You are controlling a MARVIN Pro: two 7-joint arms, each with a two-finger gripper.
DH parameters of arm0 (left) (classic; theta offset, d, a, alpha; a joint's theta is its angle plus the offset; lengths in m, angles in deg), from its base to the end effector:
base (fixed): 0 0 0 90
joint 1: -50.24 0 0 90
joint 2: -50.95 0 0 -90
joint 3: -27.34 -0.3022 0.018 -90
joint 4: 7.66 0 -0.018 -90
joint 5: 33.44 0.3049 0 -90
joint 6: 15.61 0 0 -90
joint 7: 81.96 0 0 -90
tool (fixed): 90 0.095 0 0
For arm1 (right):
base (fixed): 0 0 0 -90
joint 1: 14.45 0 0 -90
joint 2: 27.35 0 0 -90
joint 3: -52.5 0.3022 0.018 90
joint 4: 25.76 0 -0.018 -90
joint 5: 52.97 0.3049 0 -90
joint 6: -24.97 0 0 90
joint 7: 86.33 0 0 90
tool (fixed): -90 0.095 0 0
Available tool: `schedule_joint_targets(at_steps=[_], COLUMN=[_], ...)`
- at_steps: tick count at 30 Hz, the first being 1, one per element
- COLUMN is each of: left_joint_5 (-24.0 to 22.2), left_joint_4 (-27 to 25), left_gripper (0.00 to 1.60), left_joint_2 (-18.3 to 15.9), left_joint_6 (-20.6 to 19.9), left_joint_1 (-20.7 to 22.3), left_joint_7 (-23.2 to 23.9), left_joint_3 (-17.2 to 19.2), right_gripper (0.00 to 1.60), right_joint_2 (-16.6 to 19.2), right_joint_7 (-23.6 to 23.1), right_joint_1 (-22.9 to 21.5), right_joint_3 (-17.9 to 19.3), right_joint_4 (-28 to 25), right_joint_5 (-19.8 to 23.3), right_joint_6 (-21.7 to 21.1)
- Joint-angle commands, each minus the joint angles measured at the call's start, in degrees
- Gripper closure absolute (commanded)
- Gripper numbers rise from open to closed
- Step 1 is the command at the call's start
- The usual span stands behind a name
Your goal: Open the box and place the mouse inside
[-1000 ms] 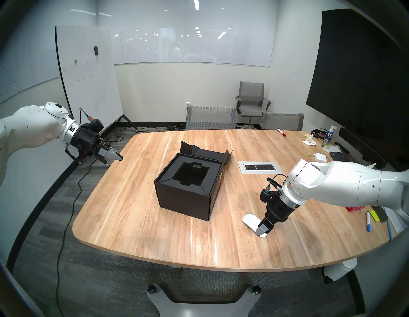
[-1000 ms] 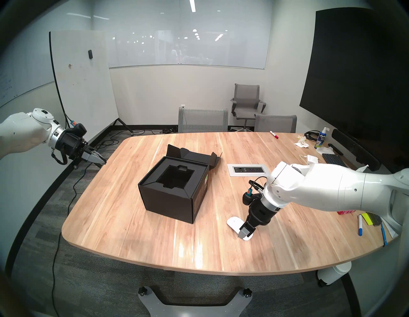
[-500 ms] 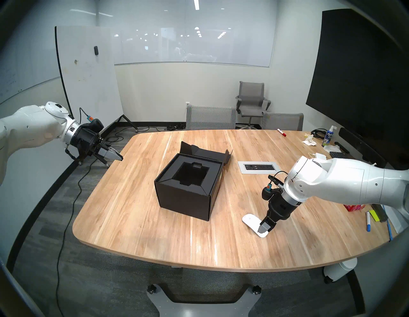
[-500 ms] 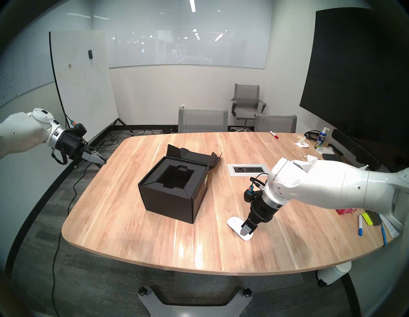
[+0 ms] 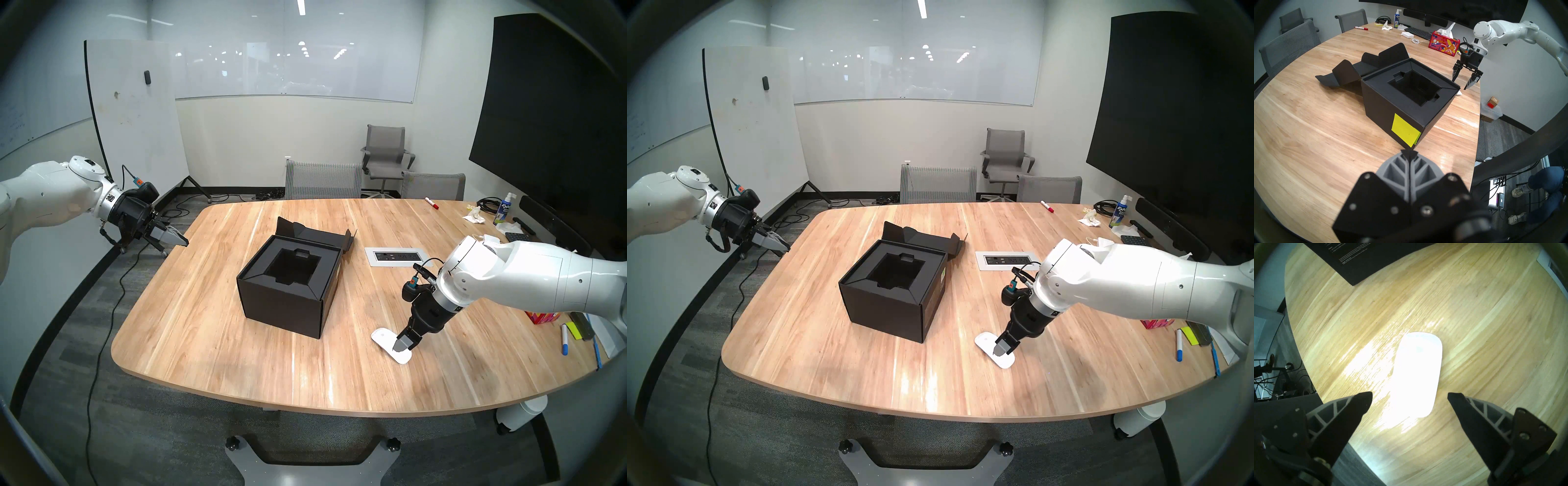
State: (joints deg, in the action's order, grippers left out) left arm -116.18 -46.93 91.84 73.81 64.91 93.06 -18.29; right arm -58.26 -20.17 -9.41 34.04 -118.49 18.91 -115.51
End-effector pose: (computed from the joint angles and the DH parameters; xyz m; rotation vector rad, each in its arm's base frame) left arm 0.5007 0.2552 -0.0808 2.0558 -1.2736 0.7806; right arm 0.4161 -0.0747 -0.2289 -2.6371 -1.1087 -0.2725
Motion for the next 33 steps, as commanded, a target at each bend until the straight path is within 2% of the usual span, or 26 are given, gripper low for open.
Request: schedule_joint_targets(at_steps=[1,19,23,33], left_joint_5=[-0.52,-0.74,-0.78,-0.89], left_joint_4=[-0.09,-0.08,-0.08,-0.08], left_gripper=[1.60,1.60,1.60,1.60], left_joint_2=[0.09,0.15,0.17,0.20], left_joint_6=[0.06,0.15,0.17,0.22], left_joint_1=[1.28,1.36,1.38,1.43], left_joint_7=[-0.02,-0.02,-0.02,-0.02], left_joint_3=[0.12,-0.16,-0.22,-0.37], right_gripper=[0.00,0.00,0.00,0.00], right_joint_2=[0.37,0.92,0.17,-1.61], right_joint_7=[0.34,2.57,3.01,3.64], right_joint_1=[-0.57,-1.64,-1.99,-2.09], right_joint_3=[0.84,0.22,0.15,0.75], right_joint_4=[-0.07,-1.07,-1.38,-1.15], right_joint_5=[0.74,-0.23,-1.20,-2.21], right_joint_6=[0.11,-3.25,-4.51,-4.51])
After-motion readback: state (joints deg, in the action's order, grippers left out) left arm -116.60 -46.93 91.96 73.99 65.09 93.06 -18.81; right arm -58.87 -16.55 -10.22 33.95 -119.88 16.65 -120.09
